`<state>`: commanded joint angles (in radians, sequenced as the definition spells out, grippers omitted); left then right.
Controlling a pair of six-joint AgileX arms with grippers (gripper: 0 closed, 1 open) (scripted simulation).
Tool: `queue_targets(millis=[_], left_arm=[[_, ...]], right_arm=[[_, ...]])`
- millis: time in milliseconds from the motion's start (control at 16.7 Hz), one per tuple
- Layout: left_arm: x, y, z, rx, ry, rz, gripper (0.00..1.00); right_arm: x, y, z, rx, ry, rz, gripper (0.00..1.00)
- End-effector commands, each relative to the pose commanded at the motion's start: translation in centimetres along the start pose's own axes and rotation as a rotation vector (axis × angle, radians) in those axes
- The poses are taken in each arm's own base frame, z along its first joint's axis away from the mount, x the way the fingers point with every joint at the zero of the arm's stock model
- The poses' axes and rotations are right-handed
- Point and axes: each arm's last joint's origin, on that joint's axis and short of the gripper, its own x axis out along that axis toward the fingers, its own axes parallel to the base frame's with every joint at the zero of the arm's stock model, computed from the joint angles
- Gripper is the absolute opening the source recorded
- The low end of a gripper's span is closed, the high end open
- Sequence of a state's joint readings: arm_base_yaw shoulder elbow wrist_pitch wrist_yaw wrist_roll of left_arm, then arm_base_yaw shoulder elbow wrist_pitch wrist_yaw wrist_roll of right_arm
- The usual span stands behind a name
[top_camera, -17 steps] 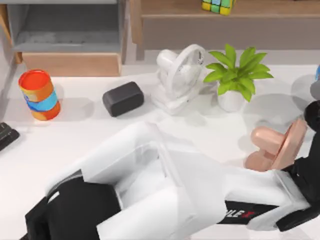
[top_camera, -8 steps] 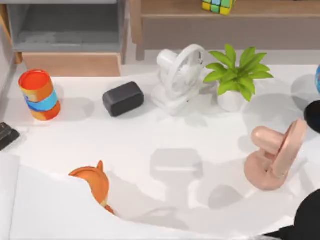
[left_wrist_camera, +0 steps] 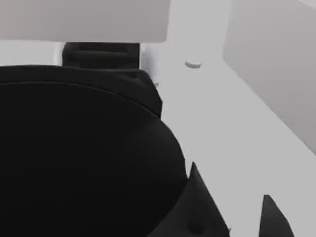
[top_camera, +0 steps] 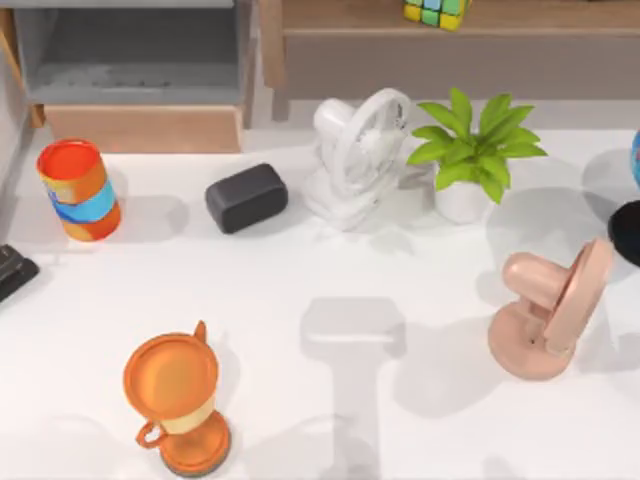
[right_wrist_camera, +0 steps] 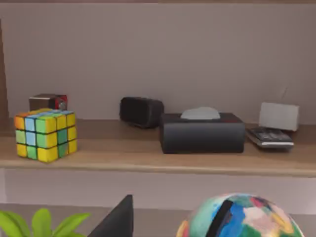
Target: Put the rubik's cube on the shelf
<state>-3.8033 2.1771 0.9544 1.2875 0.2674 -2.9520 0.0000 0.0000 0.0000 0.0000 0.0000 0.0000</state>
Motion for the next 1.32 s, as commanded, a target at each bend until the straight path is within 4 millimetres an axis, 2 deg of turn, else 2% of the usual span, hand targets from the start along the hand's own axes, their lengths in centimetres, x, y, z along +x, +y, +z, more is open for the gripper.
queue_targets(millis=[60,120,180,300,420,540,660,780,960,1140,1320], left_arm=[[0.0,5.8,-0.9,-0.149,0.016,0.178,1.0],[-0.8,11.4,-1.9,-0.293,0.008,0.357,1.0],[-2.4,16.6,-2.8,-0.427,-0.023,0.531,1.0],[-7.2,25.3,-4.5,-0.666,-0.148,0.862,1.0],[-13.5,31.7,-6.0,-0.85,-0.343,1.157,1.0],[-20.2,35.7,-7.0,-0.973,-0.586,1.405,1.0],[-26.5,37.8,-7.7,-1.034,-0.848,1.595,1.0],[-31.9,38.4,-8.0,-1.044,-1.102,1.727,1.0],[-37.7,38.1,-8.2,-1.0,-1.415,1.837,1.0],[-40.4,37.5,-8.3,-0.956,-1.575,1.873,1.0],[-40.7,37.4,-8.3,-0.95,-1.594,1.876,1.0]], right_arm=[[0.0,0.0,0.0,0.0,0.0,0.0,1.0],[0.0,0.0,0.0,0.0,0.0,0.0,1.0],[0.0,0.0,0.0,0.0,0.0,0.0,1.0],[0.0,0.0,0.0,0.0,0.0,0.0,1.0],[0.0,0.0,0.0,0.0,0.0,0.0,1.0],[0.0,0.0,0.0,0.0,0.0,0.0,1.0],[0.0,0.0,0.0,0.0,0.0,0.0,1.0],[0.0,0.0,0.0,0.0,0.0,0.0,1.0],[0.0,0.0,0.0,0.0,0.0,0.0,1.0],[0.0,0.0,0.0,0.0,0.0,0.0,1.0],[0.0,0.0,0.0,0.0,0.0,0.0,1.0]])
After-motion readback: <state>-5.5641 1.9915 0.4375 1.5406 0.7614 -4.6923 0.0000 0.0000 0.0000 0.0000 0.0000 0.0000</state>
